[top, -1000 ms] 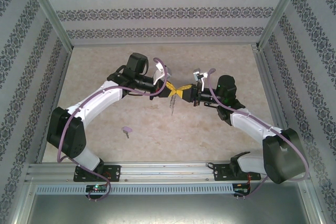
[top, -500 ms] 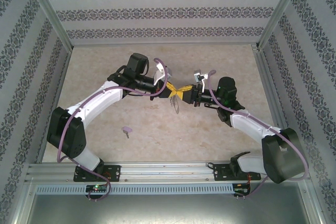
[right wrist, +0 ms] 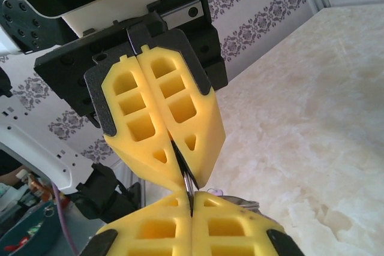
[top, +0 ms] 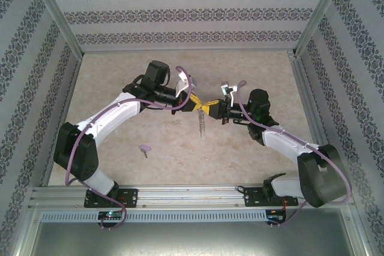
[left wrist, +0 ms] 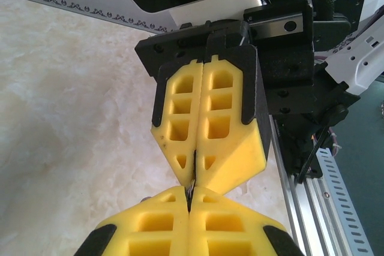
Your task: Put the keys on the keyring
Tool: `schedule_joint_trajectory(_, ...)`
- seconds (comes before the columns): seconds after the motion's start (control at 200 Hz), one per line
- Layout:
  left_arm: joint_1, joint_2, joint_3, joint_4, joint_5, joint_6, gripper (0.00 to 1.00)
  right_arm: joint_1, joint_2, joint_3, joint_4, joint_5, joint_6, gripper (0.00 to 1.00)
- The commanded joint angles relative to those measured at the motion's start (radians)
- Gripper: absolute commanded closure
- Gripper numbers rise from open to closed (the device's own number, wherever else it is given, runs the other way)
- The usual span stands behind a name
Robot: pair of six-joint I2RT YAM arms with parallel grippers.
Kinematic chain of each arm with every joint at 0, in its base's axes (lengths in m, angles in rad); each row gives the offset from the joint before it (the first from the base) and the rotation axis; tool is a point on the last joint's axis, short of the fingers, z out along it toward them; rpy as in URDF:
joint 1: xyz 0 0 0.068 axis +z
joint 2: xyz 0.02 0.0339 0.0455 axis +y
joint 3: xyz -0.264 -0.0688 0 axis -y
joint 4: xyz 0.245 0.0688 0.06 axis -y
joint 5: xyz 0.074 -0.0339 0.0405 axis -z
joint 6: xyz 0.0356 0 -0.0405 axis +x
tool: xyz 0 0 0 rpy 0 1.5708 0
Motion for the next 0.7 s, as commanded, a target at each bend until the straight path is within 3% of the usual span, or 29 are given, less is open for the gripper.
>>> schedule_joint_trajectory(0.0,-0.018,0.001,0.029,0.045,0.049,0.007,1.00,0.002,0.016,0.000,0.082,-0.005,0.023,1.00)
schedule_joint_trajectory(0.155,-0.018,-0.009,0.014,0.114,-0.003,-0.079,1.00,-0.001,0.008,-0.002,0.101,0.038,0.031,1.00)
schedule_joint_trajectory(0.395,-0.012,-0.125,-0.104,0.388,-0.293,-0.354,0.79,-0.017,-0.023,-0.023,0.161,0.134,0.058,1.00)
schedule_joint_trajectory(0.565,-0.012,-0.215,-0.224,0.569,-0.405,-0.477,0.66,-0.018,-0.040,-0.033,0.233,0.168,0.096,1.00)
schedule_joint_trajectory(0.694,-0.010,-0.247,-0.274,0.642,-0.396,-0.560,0.60,-0.018,-0.041,-0.037,0.305,0.191,0.141,1.00)
